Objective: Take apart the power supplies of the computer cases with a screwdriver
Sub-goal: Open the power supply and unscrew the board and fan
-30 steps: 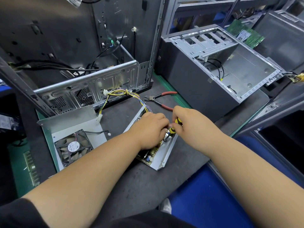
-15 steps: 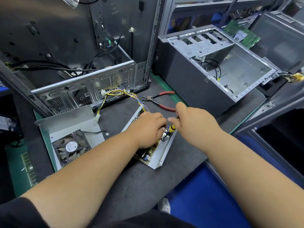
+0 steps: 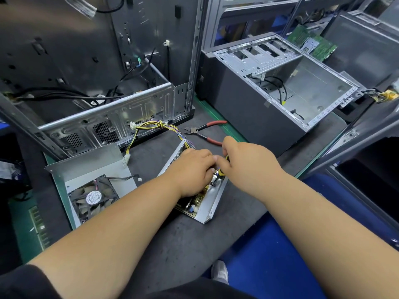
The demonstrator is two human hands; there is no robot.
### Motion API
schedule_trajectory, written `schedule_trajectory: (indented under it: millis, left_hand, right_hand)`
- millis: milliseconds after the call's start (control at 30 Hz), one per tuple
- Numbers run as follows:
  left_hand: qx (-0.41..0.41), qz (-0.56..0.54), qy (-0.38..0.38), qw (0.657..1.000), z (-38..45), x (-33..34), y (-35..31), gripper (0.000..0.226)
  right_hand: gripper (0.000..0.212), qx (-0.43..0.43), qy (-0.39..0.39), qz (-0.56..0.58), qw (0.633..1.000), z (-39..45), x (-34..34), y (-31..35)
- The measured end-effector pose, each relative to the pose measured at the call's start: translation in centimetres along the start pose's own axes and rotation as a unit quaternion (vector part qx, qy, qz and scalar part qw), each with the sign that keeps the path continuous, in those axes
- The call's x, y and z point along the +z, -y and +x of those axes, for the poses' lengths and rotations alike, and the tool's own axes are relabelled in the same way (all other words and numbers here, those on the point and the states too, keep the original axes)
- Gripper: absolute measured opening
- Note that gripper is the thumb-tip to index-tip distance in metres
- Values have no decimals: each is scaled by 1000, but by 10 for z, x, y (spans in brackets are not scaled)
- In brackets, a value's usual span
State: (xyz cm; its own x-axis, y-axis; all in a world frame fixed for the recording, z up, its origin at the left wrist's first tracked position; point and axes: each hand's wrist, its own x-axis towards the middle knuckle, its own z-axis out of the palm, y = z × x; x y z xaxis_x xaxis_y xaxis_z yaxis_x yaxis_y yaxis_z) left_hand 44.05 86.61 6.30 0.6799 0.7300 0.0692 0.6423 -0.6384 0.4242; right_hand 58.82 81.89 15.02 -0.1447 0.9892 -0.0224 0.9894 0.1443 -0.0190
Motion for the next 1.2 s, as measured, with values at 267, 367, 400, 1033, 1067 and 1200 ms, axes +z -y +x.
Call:
schedule_trajectory:
  millis: [267, 367, 400, 1033, 1067, 1200]
  left_hand:
    - [2, 14, 7, 1000, 1, 0, 0, 23]
    - [3, 12, 4, 1000, 0, 0, 0, 23]
    - [4, 13, 3, 1000, 0, 0, 0, 22]
    - [-1, 13, 4, 1000, 0, 1, 0, 24]
    - [0, 14, 3, 1000, 0, 1, 0, 24]
    - [2, 14, 3, 1000, 0, 0, 1, 23]
  right_hand:
    - [23, 23, 1, 92, 995, 2, -2, -4]
    - [19, 16, 6, 118, 993, 0, -3, -4]
    - [18, 14, 10, 123, 992, 0, -4, -4]
    - [26, 0, -13, 26, 1000, 5, -2, -7]
    - [25, -4, -16, 53, 998, 5, -4, -7]
    - [19, -44, 2, 92, 995, 2, -2, -5]
